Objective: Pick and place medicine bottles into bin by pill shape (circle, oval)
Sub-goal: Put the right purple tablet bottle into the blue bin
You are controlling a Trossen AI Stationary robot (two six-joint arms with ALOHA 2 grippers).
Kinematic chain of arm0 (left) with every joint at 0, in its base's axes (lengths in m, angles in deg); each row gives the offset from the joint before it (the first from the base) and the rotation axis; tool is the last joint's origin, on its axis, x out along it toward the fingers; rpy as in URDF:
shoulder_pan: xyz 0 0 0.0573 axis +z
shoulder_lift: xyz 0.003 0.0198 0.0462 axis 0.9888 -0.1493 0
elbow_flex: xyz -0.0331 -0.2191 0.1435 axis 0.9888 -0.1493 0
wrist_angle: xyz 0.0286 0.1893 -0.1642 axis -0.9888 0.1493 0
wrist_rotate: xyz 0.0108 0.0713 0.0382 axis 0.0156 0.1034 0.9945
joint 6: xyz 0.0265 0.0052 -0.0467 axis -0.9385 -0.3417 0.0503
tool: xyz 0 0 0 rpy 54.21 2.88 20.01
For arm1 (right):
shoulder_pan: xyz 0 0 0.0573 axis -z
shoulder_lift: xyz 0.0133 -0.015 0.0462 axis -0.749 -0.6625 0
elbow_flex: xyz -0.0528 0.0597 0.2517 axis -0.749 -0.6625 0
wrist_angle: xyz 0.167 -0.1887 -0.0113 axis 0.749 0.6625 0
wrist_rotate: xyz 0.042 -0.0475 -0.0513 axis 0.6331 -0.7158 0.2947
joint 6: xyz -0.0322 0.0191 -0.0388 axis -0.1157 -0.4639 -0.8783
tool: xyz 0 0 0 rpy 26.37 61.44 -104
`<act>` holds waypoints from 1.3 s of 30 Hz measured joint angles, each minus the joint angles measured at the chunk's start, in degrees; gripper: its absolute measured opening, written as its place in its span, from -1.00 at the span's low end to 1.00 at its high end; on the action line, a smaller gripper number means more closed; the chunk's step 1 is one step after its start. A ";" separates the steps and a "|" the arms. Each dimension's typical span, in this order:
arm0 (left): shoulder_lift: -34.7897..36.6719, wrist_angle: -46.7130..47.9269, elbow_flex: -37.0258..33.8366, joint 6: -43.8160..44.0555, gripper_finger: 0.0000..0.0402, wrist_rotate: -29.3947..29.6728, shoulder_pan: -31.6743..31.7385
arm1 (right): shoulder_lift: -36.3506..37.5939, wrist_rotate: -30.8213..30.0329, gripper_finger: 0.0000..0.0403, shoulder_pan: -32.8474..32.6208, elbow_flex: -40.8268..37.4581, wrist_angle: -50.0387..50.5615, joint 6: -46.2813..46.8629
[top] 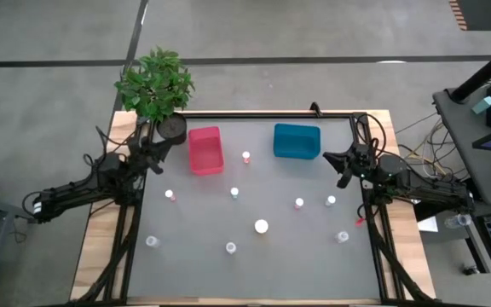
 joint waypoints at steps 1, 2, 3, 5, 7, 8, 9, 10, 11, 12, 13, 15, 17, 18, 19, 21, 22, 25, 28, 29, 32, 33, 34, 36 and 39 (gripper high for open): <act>0.00 -0.82 0.01 -0.06 -1.00 0.43 0.01 | 0.00 0.00 -0.95 0.01 0.00 -0.04 -0.02; 0.00 -1.30 0.01 -0.12 -1.00 0.96 0.02 | 0.00 -0.05 -0.95 0.01 0.00 -0.35 -0.10; -0.02 -1.70 0.01 -0.75 -1.00 2.12 0.01 | 0.00 -0.27 -0.95 0.01 0.00 -0.99 -0.52; -0.20 -2.14 0.01 -1.23 -1.00 3.72 0.00 | 0.02 -0.48 -0.95 0.01 0.00 -1.90 -0.63; -0.11 -2.14 0.01 -1.02 -1.00 4.01 0.02 | 0.00 -0.48 -0.95 0.01 0.00 -2.82 -0.61; -0.21 -2.13 0.01 -1.01 -1.00 4.00 0.00 | -0.02 -0.48 -0.95 0.01 0.00 -3.75 -0.66; -0.40 -2.15 0.01 -1.00 -1.00 4.01 0.00 | -0.02 -0.48 -0.95 0.01 0.00 -5.20 -0.82; -0.65 -2.19 0.01 -0.99 -1.00 4.04 0.00 | -0.02 -0.46 -0.95 0.01 0.00 -6.68 -0.73; -0.96 -2.71 0.00 -0.99 -1.00 4.17 0.00 | -0.03 -0.48 -0.95 0.01 0.00 -8.21 0.00; -1.32 -3.93 0.01 -1.01 -1.00 4.20 0.00 | -0.21 -0.48 -0.95 0.01 0.00 -9.91 0.38; -1.76 -5.33 -0.01 -1.33 -1.00 4.24 0.00 | -0.59 -0.46 -0.95 0.01 0.00 -11.60 0.46; -2.80 -8.43 0.01 -3.77 -1.00 3.77 0.02 | -1.63 -0.23 -0.95 0.01 0.00 -14.55 0.01; -4.24 -12.50 0.01 -6.59 -1.00 2.15 0.00 | -3.17 -0.10 -0.95 0.01 0.00 -17.00 -1.11; -5.02 -14.95 0.01 -7.69 -1.00 1.33 0.00 | -4.06 -0.02 -0.95 0.01 0.06 -17.80 -1.95; -5.85 -17.31 0.01 -8.80 -1.00 0.35 0.02 | -5.00 -0.02 -0.95 0.01 0.38 -17.69 -2.91; -7.58 -21.69 0.01 -10.73 -1.00 -1.42 0.00 | -7.40 0.00 -0.95 0.01 1.70 -17.61 -4.42; -8.48 -23.55 0.01 -11.64 -1.00 -2.43 0.00 | -8.62 0.00 -0.95 0.01 2.51 -17.65 -5.57; -10.80 -28.52 0.01 -13.75 -1.00 -3.19 0.00 | -12.65 0.00 -0.95 0.01 5.20 -17.57 -8.58; -12.67 -31.60 0.01 -15.19 -1.00 -3.21 0.00 | -16.62 0.09 -0.95 0.01 8.34 -16.72 -11.51; -13.10 -31.94 0.01 -15.48 -1.00 -3.21 0.00 | -17.89 0.36 -0.95 0.01 9.39 -16.61 -12.21; -13.91 -32.15 0.01 -16.51 -1.00 -3.21 0.00 | -21.22 2.26 -0.95 -0.01 13.14 -14.01 -14.76; -14.12 -32.13 0.01 -16.53 -1.00 -3.21 0.00 | -22.33 2.94 -0.95 -0.05 14.38 -12.89 -15.31; -14.30 -32.13 0.01 -16.55 -1.00 -3.21 0.00 | -23.54 3.32 -0.95 -0.16 15.82 -11.44 -15.93; -14.27 -32.13 0.01 -16.57 -1.00 -3.19 0.00 | -25.78 4.48 -0.95 -0.47 18.30 -8.83 -16.70; -14.10 -32.20 0.01 -17.03 -1.00 -2.99 0.00 | -29.17 4.61 -0.95 -1.64 21.79 -5.70 -17.37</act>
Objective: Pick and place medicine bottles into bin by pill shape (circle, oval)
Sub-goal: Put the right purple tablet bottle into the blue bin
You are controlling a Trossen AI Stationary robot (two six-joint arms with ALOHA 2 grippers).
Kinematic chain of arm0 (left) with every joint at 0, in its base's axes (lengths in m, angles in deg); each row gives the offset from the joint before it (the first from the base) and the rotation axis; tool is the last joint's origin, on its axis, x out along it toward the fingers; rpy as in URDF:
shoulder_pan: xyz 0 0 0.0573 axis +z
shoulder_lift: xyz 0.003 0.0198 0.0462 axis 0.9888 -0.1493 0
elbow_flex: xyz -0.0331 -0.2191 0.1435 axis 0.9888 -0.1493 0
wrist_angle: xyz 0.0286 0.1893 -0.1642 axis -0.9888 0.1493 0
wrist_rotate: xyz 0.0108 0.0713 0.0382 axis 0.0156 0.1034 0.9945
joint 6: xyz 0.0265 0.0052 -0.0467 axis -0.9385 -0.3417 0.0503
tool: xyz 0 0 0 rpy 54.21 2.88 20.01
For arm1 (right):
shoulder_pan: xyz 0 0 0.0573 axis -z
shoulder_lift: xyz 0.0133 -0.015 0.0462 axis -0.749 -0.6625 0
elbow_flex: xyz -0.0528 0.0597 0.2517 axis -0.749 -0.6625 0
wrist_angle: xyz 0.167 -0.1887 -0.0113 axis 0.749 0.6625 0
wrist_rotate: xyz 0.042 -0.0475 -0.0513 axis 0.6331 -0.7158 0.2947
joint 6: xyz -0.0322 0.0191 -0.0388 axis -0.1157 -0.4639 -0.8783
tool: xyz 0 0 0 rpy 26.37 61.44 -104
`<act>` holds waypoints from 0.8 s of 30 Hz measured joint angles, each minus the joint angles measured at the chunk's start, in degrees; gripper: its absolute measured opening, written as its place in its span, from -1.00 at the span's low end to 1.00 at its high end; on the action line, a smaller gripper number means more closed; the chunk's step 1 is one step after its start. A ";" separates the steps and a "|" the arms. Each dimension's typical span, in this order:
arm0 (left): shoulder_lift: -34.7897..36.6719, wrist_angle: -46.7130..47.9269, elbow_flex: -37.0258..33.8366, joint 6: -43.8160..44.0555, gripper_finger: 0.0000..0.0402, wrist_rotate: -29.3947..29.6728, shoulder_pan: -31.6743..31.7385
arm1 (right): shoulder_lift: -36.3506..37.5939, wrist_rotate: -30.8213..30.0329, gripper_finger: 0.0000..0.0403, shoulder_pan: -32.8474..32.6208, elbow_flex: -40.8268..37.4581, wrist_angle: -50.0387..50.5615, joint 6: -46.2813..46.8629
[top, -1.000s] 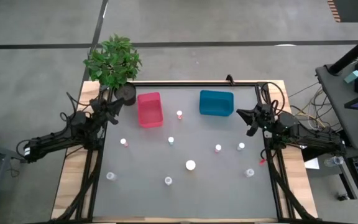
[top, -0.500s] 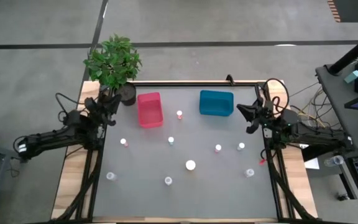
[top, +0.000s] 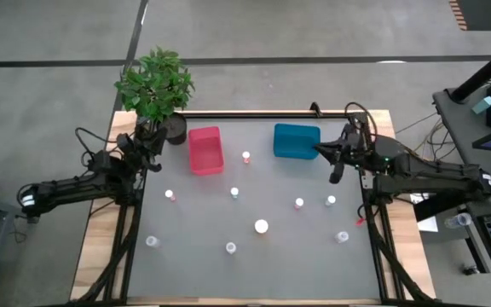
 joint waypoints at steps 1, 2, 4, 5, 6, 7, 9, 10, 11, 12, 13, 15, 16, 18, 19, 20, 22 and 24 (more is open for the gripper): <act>0.14 0.01 0.00 -0.75 -1.00 0.00 0.00 | -1.09 0.00 -0.95 -0.49 1.07 0.87 -0.10; 0.25 -0.03 0.00 -1.52 -1.00 0.00 0.00 | -2.09 -0.01 -0.95 -1.07 2.08 1.90 -0.45; 0.25 -0.20 0.00 -2.36 -1.00 0.04 0.02 | -4.19 -0.04 -0.95 -2.51 3.98 3.84 -1.50; 0.20 -0.15 0.00 -2.35 -1.00 0.04 0.00 | -5.25 -0.04 -0.95 -3.31 4.83 4.34 -1.93; 0.22 -0.08 0.00 -2.20 -1.00 0.04 0.00 | -6.23 -0.06 -0.95 -4.16 5.64 4.89 -2.44; 0.24 -0.05 0.00 -2.18 -1.00 0.06 0.00 | -7.38 -0.04 -0.95 -5.07 6.35 5.63 -3.14; 0.10 -0.17 0.00 -2.16 -1.00 0.09 0.00 | -9.53 -0.02 -0.95 -6.93 7.64 7.87 -3.90; 0.06 -0.13 0.00 -2.16 -1.00 0.11 0.02 | -10.41 -0.04 -0.95 -7.79 8.73 8.49 -4.23; 0.08 -0.05 0.00 -2.16 -1.00 0.11 0.00 | -11.29 -0.08 -0.96 -8.58 9.94 8.91 -4.31; 0.12 -0.05 0.00 -2.16 -1.00 0.13 0.00 | -12.26 -0.22 -0.96 -9.31 11.08 9.98 -4.25; 0.12 -0.10 0.00 -2.16 -1.00 0.17 0.02 | -13.39 -0.48 -0.96 -10.08 12.12 11.75 -3.80; 0.06 -0.13 0.00 -2.23 -1.00 0.17 0.00 | -15.56 -0.57 -0.96 -11.51 14.41 15.02 -2.63; 0.06 -0.50 0.00 -2.55 -1.00 0.20 0.02 | -16.76 -0.59 -0.96 -12.19 15.54 16.28 -1.95; 0.10 -2.08 0.00 -3.99 -1.00 0.20 0.00 | -18.67 -0.59 -0.96 -13.62 17.82 19.90 -0.55; 0.20 -2.70 0.00 -4.70 -1.00 0.22 0.02 | -19.47 -0.57 -0.96 -14.22 19.21 21.30 0.08; 0.30 -3.25 0.00 -5.27 -1.00 0.20 0.00 | -20.49 -0.58 -0.96 -14.77 20.60 22.79 0.86; 0.28 -4.51 0.00 -6.51 -1.00 0.20 0.02 | -22.63 -0.61 -0.96 -15.91 23.12 27.31 2.14; 0.34 -4.95 0.00 -8.72 -1.00 0.20 0.02 | -24.91 -0.70 -0.96 -16.88 25.72 32.21 3.49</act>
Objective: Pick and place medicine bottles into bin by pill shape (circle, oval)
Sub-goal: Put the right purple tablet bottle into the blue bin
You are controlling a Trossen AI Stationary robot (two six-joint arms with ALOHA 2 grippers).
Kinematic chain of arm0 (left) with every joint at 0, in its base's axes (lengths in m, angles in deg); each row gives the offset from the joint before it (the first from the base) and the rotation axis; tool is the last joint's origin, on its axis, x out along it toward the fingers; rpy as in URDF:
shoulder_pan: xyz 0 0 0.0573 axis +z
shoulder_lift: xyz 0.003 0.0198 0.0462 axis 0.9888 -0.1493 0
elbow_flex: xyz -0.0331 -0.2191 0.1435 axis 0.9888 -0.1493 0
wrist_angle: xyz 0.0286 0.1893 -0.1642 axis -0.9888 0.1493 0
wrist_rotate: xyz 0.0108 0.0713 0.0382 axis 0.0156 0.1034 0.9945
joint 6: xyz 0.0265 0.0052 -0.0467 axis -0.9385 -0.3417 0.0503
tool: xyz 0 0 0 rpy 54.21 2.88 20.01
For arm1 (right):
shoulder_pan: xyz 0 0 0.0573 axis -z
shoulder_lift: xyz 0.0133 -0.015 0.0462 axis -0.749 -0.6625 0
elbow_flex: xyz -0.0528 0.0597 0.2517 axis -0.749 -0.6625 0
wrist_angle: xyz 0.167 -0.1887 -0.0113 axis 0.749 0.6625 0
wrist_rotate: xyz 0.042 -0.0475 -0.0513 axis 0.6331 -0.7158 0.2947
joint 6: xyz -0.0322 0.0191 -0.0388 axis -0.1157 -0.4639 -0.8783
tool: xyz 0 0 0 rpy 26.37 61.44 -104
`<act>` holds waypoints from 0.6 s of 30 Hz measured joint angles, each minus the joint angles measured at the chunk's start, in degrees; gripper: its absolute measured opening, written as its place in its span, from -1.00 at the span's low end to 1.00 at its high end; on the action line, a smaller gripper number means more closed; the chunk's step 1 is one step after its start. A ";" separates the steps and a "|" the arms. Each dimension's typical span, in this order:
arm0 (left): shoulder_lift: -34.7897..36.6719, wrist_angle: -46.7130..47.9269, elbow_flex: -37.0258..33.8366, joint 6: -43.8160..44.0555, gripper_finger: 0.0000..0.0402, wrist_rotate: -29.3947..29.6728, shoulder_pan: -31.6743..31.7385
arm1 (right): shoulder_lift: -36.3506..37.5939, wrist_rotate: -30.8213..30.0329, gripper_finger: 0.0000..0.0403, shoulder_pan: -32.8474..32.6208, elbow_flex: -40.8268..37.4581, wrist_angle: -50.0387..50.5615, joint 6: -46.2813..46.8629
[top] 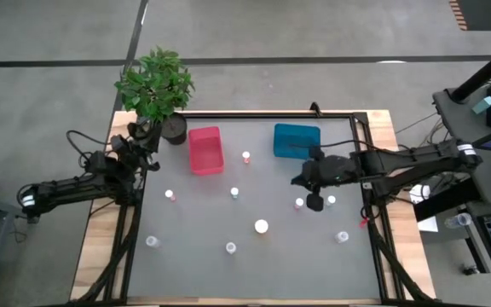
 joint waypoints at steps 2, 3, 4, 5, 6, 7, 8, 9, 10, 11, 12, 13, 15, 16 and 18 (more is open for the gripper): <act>0.01 -0.07 0.00 -1.85 -1.00 0.00 -0.02 | -2.27 -0.07 -0.96 -0.77 2.83 4.98 1.44; -0.05 -0.09 0.00 -2.47 -1.00 0.00 0.00 | -3.23 -0.07 -0.96 -1.02 4.29 7.61 2.20; -0.12 -0.05 0.00 -2.68 -1.00 0.00 0.00 | -4.28 -0.09 -0.96 -1.21 5.70 10.16 2.69; -0.15 -0.01 0.00 -2.73 -1.00 0.00 0.00 | -5.46 -0.09 -0.96 -1.38 7.14 12.91 3.51; -0.28 0.02 0.00 -2.72 -1.00 0.00 -0.02 | -6.55 -0.07 -0.96 -1.44 8.54 15.87 4.12; -0.52 0.02 0.00 -2.72 -1.00 0.00 0.00 | -7.69 -0.03 -0.96 -1.45 9.82 18.86 4.83; -0.77 0.33 0.00 -2.72 -1.00 0.00 -0.01 | -8.92 -0.03 -0.96 -1.40 11.18 22.01 5.54; -0.98 0.70 0.00 -2.89 -1.00 0.00 -0.02 | -9.99 -0.04 -0.96 -1.37 12.47 24.75 6.69; -1.21 0.81 0.00 -3.58 -1.00 0.00 -0.02 | -10.98 -0.04 -0.96 -1.36 13.83 27.36 7.98; -1.45 0.51 0.00 -4.32 -1.00 0.00 -0.01 | -11.89 -0.03 -0.96 -1.34 14.96 29.83 9.63; -1.66 -0.34 0.00 -5.21 -1.00 0.00 -0.02 | -12.88 -0.04 -0.96 -1.34 15.87 31.95 11.55; -1.89 -1.56 0.00 -5.66 -1.00 0.00 -0.02 | -13.84 -0.02 -0.96 -1.34 16.65 33.82 13.53; -2.00 -4.40 0.00 -5.83 -1.00 0.00 -0.01 | -15.72 0.25 -0.96 -1.36 17.70 36.66 18.28; -1.94 -5.50 0.00 -5.86 -1.00 0.00 -0.02 | -16.68 0.66 -0.96 -1.36 18.08 38.08 21.65; -1.63 -6.05 0.00 -5.88 -1.00 0.00 0.00 | -18.51 1.98 -0.96 -1.02 18.73 40.73 29.83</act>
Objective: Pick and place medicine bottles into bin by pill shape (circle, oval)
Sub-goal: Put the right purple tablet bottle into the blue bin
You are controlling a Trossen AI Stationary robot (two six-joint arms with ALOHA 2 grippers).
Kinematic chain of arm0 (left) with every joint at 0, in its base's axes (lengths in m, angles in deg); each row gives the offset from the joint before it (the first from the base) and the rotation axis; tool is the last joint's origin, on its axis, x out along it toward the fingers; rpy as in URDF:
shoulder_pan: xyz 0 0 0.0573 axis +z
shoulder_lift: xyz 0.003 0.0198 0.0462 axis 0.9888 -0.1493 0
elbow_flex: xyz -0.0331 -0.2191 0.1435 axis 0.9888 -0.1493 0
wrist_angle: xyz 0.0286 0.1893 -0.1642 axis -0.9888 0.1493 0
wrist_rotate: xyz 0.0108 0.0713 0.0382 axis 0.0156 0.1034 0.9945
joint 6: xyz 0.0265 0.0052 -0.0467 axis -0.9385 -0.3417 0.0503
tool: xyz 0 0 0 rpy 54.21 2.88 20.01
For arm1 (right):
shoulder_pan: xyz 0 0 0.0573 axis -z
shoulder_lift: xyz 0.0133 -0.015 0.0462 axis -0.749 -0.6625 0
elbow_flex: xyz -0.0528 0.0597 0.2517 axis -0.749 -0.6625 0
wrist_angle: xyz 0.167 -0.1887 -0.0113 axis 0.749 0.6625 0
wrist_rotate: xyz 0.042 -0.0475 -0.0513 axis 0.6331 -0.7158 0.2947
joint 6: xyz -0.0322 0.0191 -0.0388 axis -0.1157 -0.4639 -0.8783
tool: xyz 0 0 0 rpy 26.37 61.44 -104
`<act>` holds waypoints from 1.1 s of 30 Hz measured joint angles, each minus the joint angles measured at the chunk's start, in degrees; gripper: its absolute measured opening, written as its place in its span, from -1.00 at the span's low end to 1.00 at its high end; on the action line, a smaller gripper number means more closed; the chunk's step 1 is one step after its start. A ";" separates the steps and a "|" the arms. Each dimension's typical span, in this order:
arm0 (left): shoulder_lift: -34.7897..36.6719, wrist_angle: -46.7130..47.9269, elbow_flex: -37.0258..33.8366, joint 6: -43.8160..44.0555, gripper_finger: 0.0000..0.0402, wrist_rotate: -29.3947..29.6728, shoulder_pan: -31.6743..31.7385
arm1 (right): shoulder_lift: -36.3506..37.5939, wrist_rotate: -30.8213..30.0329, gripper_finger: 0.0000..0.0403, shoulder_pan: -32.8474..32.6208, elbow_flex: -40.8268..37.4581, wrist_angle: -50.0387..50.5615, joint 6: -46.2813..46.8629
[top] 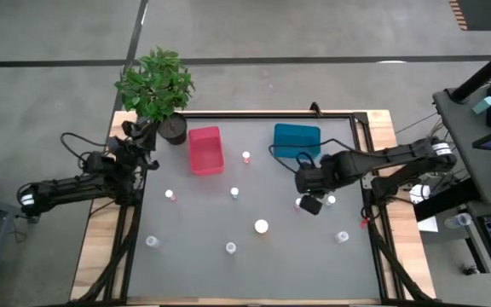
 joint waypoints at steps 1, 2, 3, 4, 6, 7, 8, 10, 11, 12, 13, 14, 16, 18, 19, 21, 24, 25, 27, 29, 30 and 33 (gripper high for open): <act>0.21 0.30 0.00 0.00 -1.00 0.00 -0.01 | -0.91 1.06 -0.96 0.27 0.30 1.02 4.39; 0.42 0.79 0.00 0.00 -1.00 0.00 0.00 | -1.88 2.34 -0.96 0.60 0.46 1.71 8.74; 0.53 1.21 0.00 0.00 -1.00 -0.02 0.00 | -2.84 3.81 -0.96 0.93 0.60 2.47 13.53; 0.49 1.21 0.00 0.00 -1.00 0.00 0.00 | -3.84 5.36 -0.96 1.19 0.72 3.08 17.86; 0.26 1.22 0.00 0.00 -1.00 0.00 0.00 | -5.37 8.25 -0.96 1.46 0.80 3.12 23.19; 0.30 1.24 0.00 0.00 -1.00 0.00 -0.01 | -5.96 9.34 -0.96 1.46 0.80 2.85 24.34; 0.39 1.21 0.00 0.00 -1.00 0.00 -0.01 | -6.53 10.08 -0.96 1.46 0.83 2.43 25.15; 0.42 1.12 0.00 0.02 -1.00 -0.02 -0.01 | -7.32 11.32 -0.95 1.54 0.85 1.30 26.77; 0.43 1.19 0.00 0.02 -1.00 0.00 0.00 | -7.76 11.81 -0.95 1.56 0.85 0.54 27.96; 0.51 1.19 0.00 0.00 -1.00 0.00 0.00 | -8.15 11.92 -0.94 1.56 0.85 -0.31 29.33; 0.53 1.17 0.00 0.01 -1.00 -0.02 -0.02 | -8.32 11.93 -0.92 1.56 0.85 -1.08 30.51; 0.53 1.04 0.00 0.01 -1.00 -0.01 0.00 | -8.71 11.95 -0.88 1.59 0.85 -1.79 31.54; 0.53 1.15 0.00 0.00 -1.00 -0.02 0.00 | -9.34 12.15 -0.79 1.58 0.87 -2.80 33.31; 0.46 1.07 0.00 -0.59 -1.00 0.00 0.00 | -10.32 12.16 -0.67 1.56 0.87 -3.28 34.32; 0.46 1.08 0.00 -1.22 -1.00 -0.02 0.00 | -10.69 12.12 -0.59 1.56 0.87 -3.55 34.52; 0.46 1.15 0.00 -2.61 -1.00 -0.01 0.00 | -11.69 11.69 -0.45 1.59 0.87 -4.21 34.62; 0.50 1.13 0.00 -2.83 -1.00 -0.02 0.00 | -13.32 11.61 -0.24 1.77 0.87 -5.93 35.08; 0.50 1.13 0.00 -2.83 -1.00 -0.02 0.00 | -13.90 11.60 -0.17 1.83 0.87 -6.59 35.08; 0.50 1.13 0.00 -2.86 -1.00 -0.02 0.00 | -14.94 11.50 -0.05 1.92 0.87 -7.42 35.04; 0.50 1.13 0.00 -2.85 -1.00 -0.02 -0.01 | -15.94 11.29 0.04 2.00 0.87 -7.45 35.02; 0.50 1.13 0.00 -2.85 -1.00 -0.02 0.00 | -16.39 11.11 0.08 2.09 0.87 -7.45 35.02; 0.50 1.13 0.00 -2.85 -1.00 -0.02 0.00 | -17.61 10.24 0.15 2.09 0.86 -7.47 34.58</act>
